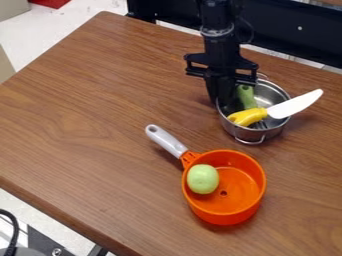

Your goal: Place the silver pot on top to the left of the pan

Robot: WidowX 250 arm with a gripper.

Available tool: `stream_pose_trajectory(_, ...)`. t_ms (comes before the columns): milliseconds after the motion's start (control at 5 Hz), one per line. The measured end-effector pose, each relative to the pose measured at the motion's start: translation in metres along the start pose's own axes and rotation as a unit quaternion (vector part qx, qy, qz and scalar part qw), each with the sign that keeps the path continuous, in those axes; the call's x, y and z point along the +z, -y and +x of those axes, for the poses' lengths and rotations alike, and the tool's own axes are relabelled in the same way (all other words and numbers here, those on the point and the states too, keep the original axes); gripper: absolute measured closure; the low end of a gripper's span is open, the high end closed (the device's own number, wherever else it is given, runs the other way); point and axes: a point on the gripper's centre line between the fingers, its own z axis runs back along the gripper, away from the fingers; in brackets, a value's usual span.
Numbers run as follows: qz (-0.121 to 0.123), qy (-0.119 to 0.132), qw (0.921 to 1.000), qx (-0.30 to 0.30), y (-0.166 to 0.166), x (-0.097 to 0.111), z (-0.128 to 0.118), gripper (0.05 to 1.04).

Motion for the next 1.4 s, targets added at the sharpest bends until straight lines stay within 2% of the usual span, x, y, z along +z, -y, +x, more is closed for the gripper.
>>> stream_pose_trajectory(200,-0.009,0.011,0.9998,0.012,-0.009,0.011,0.01,1.029)
stream_pose_trajectory(400,-0.016,0.006,0.9996,0.021,-0.022,0.012,0.013,1.029)
stream_pose_trajectory(1000,-0.038,0.018,0.999,0.016,-0.07,0.026,0.014,1.029)
stream_pose_trajectory(1200,-0.042,0.016,0.9983,0.038,-0.092,0.034,0.011,1.029)
stream_pose_trajectory(1400,-0.033,0.008,0.9982,0.049,-0.109,0.041,0.007,1.029)
